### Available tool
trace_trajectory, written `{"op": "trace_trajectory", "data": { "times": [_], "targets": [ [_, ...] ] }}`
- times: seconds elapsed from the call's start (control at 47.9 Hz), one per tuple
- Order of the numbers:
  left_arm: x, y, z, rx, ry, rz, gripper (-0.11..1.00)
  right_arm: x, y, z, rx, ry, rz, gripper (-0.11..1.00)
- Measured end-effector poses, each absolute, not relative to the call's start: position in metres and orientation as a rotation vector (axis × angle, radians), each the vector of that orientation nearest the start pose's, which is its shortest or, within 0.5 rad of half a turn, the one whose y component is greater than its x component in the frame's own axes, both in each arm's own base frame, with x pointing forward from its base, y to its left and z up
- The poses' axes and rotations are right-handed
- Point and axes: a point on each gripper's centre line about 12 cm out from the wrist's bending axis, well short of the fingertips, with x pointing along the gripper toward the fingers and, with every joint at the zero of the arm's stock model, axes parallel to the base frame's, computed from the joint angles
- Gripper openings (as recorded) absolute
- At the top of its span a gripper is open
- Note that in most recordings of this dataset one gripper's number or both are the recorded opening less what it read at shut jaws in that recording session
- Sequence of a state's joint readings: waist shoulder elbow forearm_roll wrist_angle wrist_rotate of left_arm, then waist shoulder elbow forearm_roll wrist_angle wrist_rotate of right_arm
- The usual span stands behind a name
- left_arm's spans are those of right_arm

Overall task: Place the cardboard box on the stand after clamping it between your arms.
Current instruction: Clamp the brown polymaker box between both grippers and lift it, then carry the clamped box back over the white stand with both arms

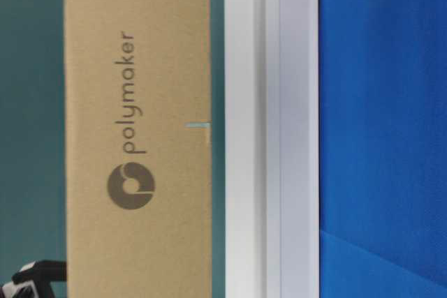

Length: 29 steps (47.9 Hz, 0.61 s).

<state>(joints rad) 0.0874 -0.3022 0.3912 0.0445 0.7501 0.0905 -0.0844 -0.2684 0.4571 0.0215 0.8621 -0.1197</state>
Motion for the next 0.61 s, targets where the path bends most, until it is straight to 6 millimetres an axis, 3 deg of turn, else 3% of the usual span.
{"op": "trace_trajectory", "data": {
  "times": [0.605],
  "targets": [
    [0.354, 0.081, 0.309, 0.167, 0.901, 0.121, 0.87, 0.337, -0.081, 0.28, -0.125, 1.046, -0.06, 0.98]
  ]
}}
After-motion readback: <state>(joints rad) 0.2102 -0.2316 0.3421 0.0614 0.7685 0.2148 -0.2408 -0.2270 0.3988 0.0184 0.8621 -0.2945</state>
